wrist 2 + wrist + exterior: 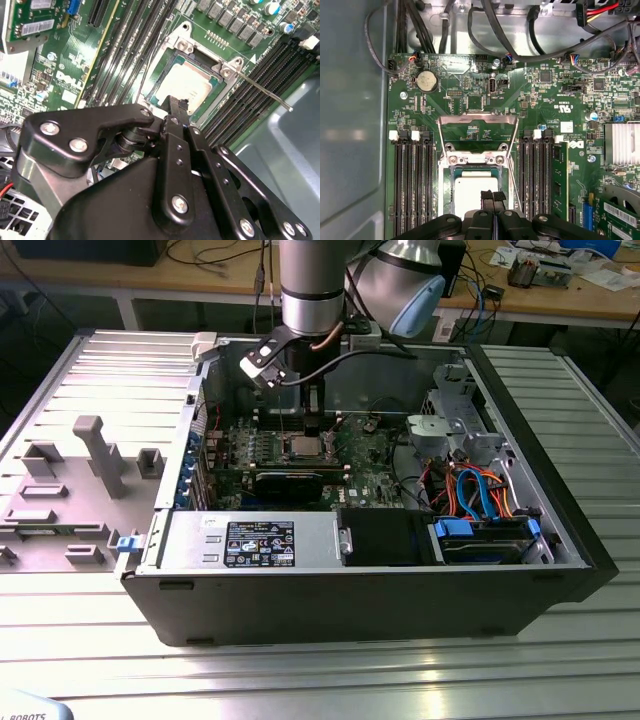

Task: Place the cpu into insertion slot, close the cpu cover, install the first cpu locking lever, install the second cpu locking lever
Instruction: 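Close the cpu cover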

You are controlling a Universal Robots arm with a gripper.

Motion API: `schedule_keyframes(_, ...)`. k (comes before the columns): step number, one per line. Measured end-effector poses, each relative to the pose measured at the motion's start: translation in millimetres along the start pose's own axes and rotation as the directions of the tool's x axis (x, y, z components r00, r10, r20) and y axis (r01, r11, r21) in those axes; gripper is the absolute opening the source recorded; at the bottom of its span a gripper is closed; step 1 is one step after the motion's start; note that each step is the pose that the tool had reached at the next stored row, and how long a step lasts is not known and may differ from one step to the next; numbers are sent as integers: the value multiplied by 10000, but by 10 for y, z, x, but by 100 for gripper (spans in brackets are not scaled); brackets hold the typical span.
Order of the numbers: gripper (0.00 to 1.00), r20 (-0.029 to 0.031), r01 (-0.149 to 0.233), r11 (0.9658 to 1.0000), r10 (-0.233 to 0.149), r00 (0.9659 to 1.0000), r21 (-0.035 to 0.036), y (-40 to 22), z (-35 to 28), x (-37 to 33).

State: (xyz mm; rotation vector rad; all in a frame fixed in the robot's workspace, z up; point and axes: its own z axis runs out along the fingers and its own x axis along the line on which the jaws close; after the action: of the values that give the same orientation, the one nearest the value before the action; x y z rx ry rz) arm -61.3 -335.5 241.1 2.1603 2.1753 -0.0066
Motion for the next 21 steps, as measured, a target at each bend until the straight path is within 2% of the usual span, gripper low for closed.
schedule_keyframes(2,11,0,0,10000,0,10000,0,4,-71,-4)
schedule_keyframes(3,11,0,0,10000,0,10000,0,7,-133,-7)
schedule_keyframes(9,11,-2,-7,10000,7,10000,0,15,-288,-16)
schedule_keyframes(21,11,-1,-3,10000,3,10000,15,19,-289,-16)
